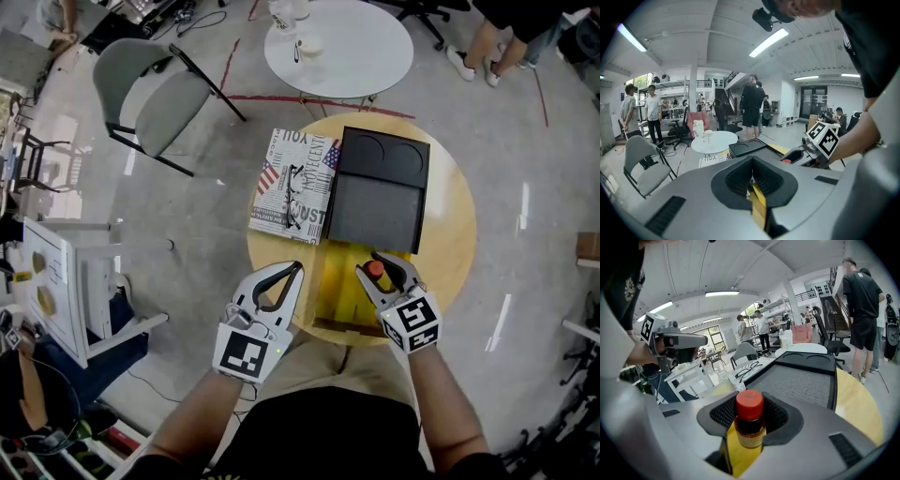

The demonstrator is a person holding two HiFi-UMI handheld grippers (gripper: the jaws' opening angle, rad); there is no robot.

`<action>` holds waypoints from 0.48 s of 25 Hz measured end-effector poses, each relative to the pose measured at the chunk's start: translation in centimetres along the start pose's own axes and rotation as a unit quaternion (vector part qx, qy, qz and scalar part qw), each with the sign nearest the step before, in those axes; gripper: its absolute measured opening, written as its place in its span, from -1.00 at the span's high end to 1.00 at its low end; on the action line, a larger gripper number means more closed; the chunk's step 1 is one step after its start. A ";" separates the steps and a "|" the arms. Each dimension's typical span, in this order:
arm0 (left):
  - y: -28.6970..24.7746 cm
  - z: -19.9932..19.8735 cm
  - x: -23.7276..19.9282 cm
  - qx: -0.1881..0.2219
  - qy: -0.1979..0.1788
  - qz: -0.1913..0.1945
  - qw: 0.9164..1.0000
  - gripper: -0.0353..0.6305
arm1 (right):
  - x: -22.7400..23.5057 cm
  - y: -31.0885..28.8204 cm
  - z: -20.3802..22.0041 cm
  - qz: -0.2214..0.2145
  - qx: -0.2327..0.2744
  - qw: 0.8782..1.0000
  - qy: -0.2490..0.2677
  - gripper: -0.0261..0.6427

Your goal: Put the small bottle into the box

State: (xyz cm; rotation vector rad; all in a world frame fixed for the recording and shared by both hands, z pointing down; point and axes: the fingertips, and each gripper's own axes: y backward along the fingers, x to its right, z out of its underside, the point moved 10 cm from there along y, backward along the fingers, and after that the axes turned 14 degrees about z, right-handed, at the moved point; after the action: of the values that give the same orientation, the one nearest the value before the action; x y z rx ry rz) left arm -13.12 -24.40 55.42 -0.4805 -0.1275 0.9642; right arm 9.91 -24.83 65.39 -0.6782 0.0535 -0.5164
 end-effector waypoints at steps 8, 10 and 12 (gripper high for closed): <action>0.4 -0.2 0.9 -0.001 -0.002 -0.002 1.000 0.84 | -0.2 -0.1 1.3 0.005 -0.012 1.000 0.004 0.43; 0.6 -0.3 1.2 -0.002 -0.002 -0.005 1.000 0.84 | -0.4 0.0 1.4 0.006 -0.013 1.000 0.011 0.43; 0.7 -0.5 1.5 -0.002 -0.005 -0.008 1.000 0.84 | -0.7 0.1 1.5 0.002 -0.017 1.000 0.018 0.43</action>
State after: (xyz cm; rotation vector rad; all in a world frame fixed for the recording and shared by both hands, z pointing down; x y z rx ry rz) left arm -12.65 -23.00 54.51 -0.4785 -0.1428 0.9520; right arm 9.71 -23.57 66.45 -0.7013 0.0978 -0.5246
